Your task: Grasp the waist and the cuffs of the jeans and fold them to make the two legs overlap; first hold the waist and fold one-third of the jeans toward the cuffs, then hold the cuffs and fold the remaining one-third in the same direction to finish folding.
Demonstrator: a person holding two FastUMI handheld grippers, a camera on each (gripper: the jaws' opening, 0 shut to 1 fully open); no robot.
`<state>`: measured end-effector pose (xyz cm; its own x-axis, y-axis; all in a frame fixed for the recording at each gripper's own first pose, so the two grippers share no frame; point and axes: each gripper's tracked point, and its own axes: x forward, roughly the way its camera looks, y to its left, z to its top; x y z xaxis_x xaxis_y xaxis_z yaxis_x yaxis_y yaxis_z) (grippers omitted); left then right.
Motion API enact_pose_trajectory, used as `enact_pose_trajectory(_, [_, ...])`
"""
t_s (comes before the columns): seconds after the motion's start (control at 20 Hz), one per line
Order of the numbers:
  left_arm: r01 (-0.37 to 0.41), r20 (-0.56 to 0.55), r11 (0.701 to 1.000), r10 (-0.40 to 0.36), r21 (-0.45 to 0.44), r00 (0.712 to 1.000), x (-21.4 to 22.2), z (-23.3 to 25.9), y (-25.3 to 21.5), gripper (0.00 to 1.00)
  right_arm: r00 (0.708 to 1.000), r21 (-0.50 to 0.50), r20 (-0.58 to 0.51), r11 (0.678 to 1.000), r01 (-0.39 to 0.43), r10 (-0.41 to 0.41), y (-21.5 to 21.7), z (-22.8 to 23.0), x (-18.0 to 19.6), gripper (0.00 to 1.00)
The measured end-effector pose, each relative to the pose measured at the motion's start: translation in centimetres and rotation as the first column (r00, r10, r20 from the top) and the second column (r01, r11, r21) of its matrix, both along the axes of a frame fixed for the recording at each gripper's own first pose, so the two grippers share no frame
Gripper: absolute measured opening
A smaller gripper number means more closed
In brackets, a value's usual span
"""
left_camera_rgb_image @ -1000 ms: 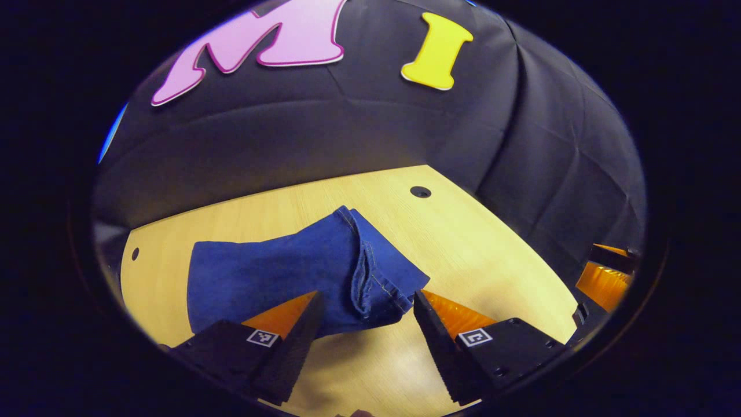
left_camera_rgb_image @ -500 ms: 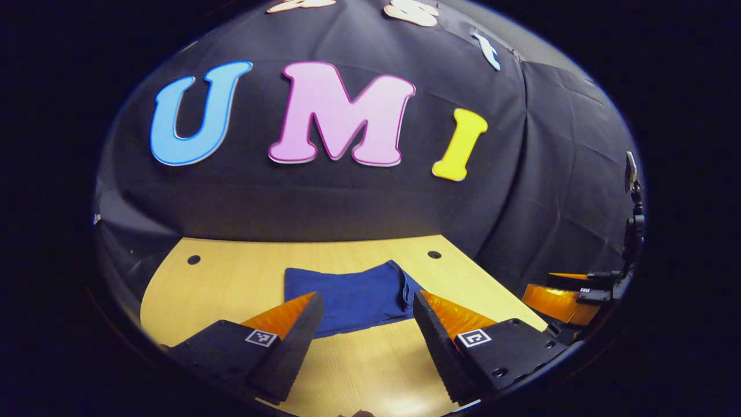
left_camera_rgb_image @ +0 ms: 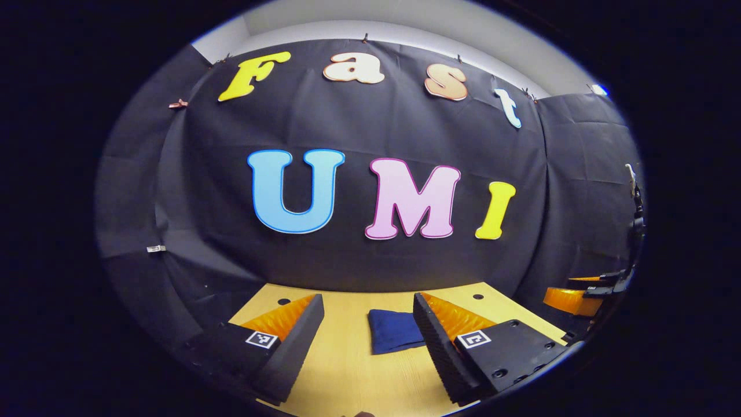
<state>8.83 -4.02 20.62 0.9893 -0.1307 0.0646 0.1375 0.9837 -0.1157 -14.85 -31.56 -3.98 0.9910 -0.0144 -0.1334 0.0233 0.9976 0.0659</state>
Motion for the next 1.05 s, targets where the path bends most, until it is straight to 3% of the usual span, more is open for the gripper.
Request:
enact_pose_trajectory(0.15, [-0.024, -0.004, 1.0, 0.024, 0.005, 1.0, -2.3, -1.0, 1.4, 0.97, 1.0, -0.012, 0.025, 1.0, 0.005, -0.005, 0.6, 0.4, -1.6, 0.98])
enact_pose_trajectory(0.4, [-0.075, -0.022, 0.996, 0.074, -0.045, 0.997, -3.0, -2.5, 1.5, 0.97, 0.998, -0.003, -0.056, 1.0, -0.023, 0.023, 0.3, -2.8, -3.4, 0.98])
enact_pose_trajectory(0.6, [-0.088, -0.042, 0.993, 0.085, -0.078, 0.996, -3.2, -3.3, 0.2, 0.97, 0.997, 0.02, -0.068, 0.999, -0.045, 0.046, -0.6, -2.7, -3.0, 0.98])
enact_pose_trajectory(0.95, [-0.1, 0.013, 0.994, 0.1, -0.037, 0.995, -1.8, -0.6, -1.5, 0.97, 0.99, 0.01, -0.041, 0.991, -0.134, 0.134, 0.9, -2.3, -1.6, 0.98])
enact_pose_trajectory(1.0, [-0.097, 0.019, 0.995, 0.097, -0.035, 0.995, -1.8, -0.3, -1.7, 0.93, 0.989, 0.008, -0.029, 0.989, -0.145, 0.145, 1.2, -1.8, -1.4, 0.98])
enact_pose_trajectory(1.05, [-0.098, 0.02, 0.995, 0.099, -0.03, 0.995, -1.6, -0.2, -1.8, 0.97, 0.988, 0.006, -0.021, 0.988, -0.155, 0.156, 1.7, -1.7, -1.4, 0.99])
